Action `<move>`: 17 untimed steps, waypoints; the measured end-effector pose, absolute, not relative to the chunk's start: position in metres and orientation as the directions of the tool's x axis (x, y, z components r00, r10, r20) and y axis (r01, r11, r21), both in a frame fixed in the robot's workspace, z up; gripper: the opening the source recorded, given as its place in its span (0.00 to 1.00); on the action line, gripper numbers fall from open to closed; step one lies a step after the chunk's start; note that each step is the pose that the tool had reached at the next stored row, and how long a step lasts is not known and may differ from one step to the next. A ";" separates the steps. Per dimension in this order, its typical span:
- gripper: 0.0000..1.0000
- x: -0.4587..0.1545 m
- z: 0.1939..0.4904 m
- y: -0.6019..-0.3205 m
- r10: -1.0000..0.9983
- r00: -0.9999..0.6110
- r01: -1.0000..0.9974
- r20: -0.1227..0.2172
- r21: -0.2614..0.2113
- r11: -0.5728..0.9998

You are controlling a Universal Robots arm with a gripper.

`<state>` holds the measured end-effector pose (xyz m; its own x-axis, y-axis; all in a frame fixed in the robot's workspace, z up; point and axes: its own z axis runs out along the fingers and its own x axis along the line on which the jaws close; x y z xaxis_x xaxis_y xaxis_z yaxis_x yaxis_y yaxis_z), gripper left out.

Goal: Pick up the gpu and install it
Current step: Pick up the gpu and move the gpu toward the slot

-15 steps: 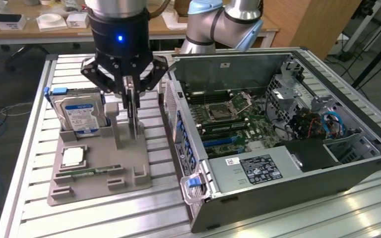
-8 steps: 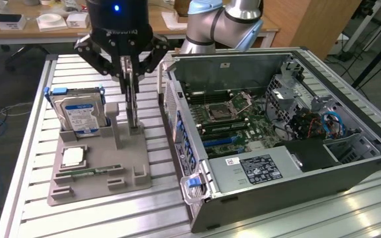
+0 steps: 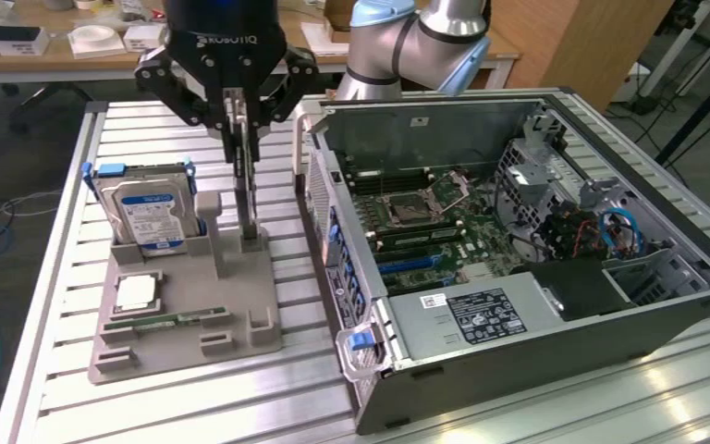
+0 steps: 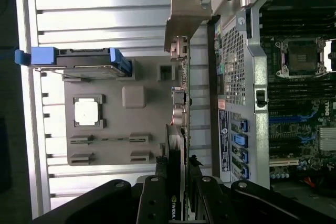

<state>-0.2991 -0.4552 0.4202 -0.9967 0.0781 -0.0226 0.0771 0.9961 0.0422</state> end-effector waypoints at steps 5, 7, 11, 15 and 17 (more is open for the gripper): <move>0.26 -0.283 0.420 -0.455 0.078 -0.997 0.078 -0.012 0.041 0.996; 0.26 -0.275 0.420 -0.455 0.078 -0.997 0.078 -0.008 0.041 0.996; 0.26 -0.257 0.420 -0.455 0.078 -0.997 0.078 -0.002 0.041 0.996; 0.26 -0.239 0.420 -0.455 0.079 -0.997 0.078 0.001 0.041 0.996; 0.26 -0.230 0.420 -0.455 0.078 -0.997 0.078 0.003 0.041 0.996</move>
<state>-0.2299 -0.4554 0.4201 -0.9969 0.0784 0.0025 0.0785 0.9961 0.0413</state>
